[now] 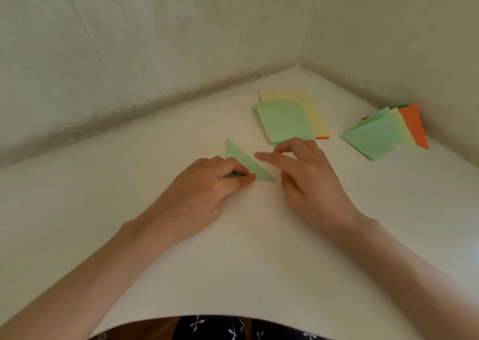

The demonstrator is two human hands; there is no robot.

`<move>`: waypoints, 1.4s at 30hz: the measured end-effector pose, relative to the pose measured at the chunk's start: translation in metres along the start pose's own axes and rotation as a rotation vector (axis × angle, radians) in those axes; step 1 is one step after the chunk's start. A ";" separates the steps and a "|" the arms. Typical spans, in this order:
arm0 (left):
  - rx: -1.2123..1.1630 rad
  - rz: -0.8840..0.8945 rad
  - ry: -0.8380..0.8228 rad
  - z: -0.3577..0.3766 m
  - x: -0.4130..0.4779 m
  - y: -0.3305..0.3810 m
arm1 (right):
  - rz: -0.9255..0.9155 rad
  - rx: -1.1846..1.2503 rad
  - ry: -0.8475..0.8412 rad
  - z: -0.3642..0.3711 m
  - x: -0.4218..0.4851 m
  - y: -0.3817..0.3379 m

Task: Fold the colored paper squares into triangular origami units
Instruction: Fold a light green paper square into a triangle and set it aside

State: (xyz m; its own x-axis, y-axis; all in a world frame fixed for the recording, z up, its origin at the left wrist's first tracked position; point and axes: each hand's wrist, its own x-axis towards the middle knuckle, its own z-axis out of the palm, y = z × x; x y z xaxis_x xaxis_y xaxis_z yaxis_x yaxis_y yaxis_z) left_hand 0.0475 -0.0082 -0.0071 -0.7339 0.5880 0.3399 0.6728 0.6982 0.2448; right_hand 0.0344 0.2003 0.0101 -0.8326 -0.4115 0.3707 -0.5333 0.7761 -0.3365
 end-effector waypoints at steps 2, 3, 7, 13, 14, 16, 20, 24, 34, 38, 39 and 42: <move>0.001 -0.001 -0.005 -0.001 0.000 0.001 | -0.133 -0.128 -0.044 0.001 -0.002 0.002; 0.008 0.001 -0.003 -0.001 -0.001 0.001 | -0.172 -0.162 -0.052 0.002 -0.002 0.003; -0.125 -0.068 0.079 -0.001 -0.002 0.002 | -0.137 -0.091 -0.075 0.002 -0.001 0.005; -0.522 -0.502 0.419 -0.012 0.001 -0.005 | -0.058 0.156 -0.050 0.002 0.003 0.006; -0.518 -0.522 0.404 -0.012 0.001 -0.006 | -0.041 0.160 -0.032 0.002 0.003 0.006; -0.459 -0.481 0.355 -0.011 0.000 -0.005 | -0.011 0.103 -0.003 0.005 0.003 0.006; -0.439 -0.364 0.267 -0.011 0.001 -0.003 | 0.001 0.166 -0.032 0.007 0.004 0.004; -0.488 -0.306 0.146 -0.013 0.003 0.001 | -0.120 0.240 -0.005 0.005 0.006 0.003; -0.234 -0.189 0.071 -0.015 -0.003 -0.001 | -0.347 0.303 0.117 -0.005 0.009 0.008; -0.258 -0.183 0.057 -0.015 -0.003 0.000 | -0.367 0.352 0.135 -0.008 0.008 0.007; -0.289 -0.192 0.054 -0.015 -0.003 0.001 | -0.369 0.355 0.144 -0.009 0.008 0.007; -0.366 -0.193 0.048 -0.017 -0.003 0.003 | -0.371 0.341 0.173 -0.010 0.007 0.007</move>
State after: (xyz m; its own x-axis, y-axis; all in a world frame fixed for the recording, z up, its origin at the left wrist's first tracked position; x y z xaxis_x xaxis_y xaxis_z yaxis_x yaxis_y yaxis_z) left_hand 0.0535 -0.0144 0.0079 -0.8504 0.4348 0.2961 0.5185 0.5974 0.6118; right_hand 0.0261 0.2072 0.0187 -0.5577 -0.5215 0.6458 -0.8293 0.3827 -0.4072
